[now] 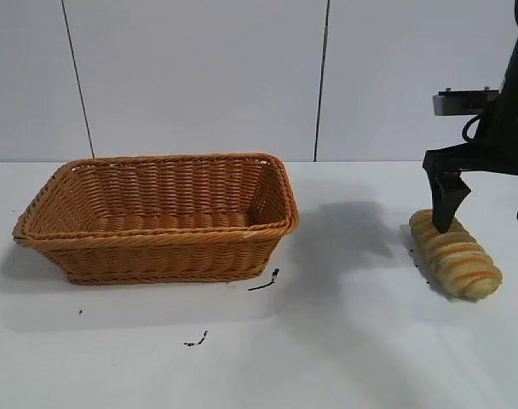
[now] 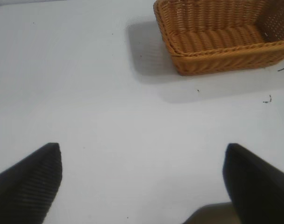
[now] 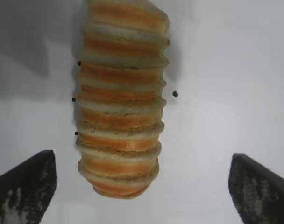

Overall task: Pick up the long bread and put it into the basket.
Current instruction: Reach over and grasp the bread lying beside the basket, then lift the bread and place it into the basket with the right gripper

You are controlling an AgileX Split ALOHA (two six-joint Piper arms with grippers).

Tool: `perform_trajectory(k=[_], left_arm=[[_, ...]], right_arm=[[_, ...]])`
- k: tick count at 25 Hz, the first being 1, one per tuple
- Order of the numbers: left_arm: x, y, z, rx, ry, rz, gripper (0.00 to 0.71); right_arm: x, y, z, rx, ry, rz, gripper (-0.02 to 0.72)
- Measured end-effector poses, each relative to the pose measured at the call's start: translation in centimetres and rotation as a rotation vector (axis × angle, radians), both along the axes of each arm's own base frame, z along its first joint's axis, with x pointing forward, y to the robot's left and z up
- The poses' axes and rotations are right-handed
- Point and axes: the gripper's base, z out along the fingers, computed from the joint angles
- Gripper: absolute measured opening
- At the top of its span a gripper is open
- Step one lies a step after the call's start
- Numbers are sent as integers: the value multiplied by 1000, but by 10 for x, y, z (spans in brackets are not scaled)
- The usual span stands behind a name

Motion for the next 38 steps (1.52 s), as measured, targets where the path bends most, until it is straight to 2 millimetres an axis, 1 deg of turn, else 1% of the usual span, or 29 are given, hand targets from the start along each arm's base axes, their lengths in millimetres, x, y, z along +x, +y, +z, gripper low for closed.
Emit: perform_trajectory(k=[3, 7, 12, 16, 17, 18, 19, 21, 23, 24, 26, 29, 31, 33, 34, 38], left_arm=[[0, 0, 0, 0, 0, 0, 696], [0, 0, 0, 0, 0, 0, 696], [0, 0, 0, 0, 0, 0, 696], [0, 0, 0, 0, 0, 0, 696], [0, 0, 0, 0, 0, 0, 696], [0, 0, 0, 0, 0, 0, 696], [0, 0, 0, 0, 0, 0, 696], [0, 0, 0, 0, 0, 0, 696], [0, 0, 0, 0, 0, 0, 696], [0, 0, 0, 0, 0, 0, 696], [0, 0, 0, 0, 0, 0, 696], [0, 0, 0, 0, 0, 0, 696], [0, 0, 0, 0, 0, 0, 696], [0, 0, 0, 0, 0, 0, 696], [0, 0, 0, 0, 0, 0, 696], [0, 0, 0, 0, 0, 0, 696]], right_arm=[[4, 1, -13, 0, 0, 1, 693], [9, 1, -23, 2, -31, 1, 693], [10, 1, -39, 0, -6, 2, 693], [10, 2, -41, 7, -6, 0, 692], [10, 2, -41, 7, -6, 3, 676], [10, 2, -41, 7, -6, 5, 647], [10, 2, -41, 8, -4, 5, 596], [10, 2, -41, 9, 3, 4, 467], [9, 2, -41, 8, 6, 4, 317], [9, 2, -41, 8, 6, 4, 253], [9, 2, -41, 8, 8, 4, 187], [9, 2, -39, 8, 11, 6, 167], [7, 2, -34, 8, 14, 8, 166], [7, 2, -19, 7, 6, 14, 155], [9, 2, -9, 7, -8, 19, 153], [14, 2, 41, 7, -64, 29, 149]])
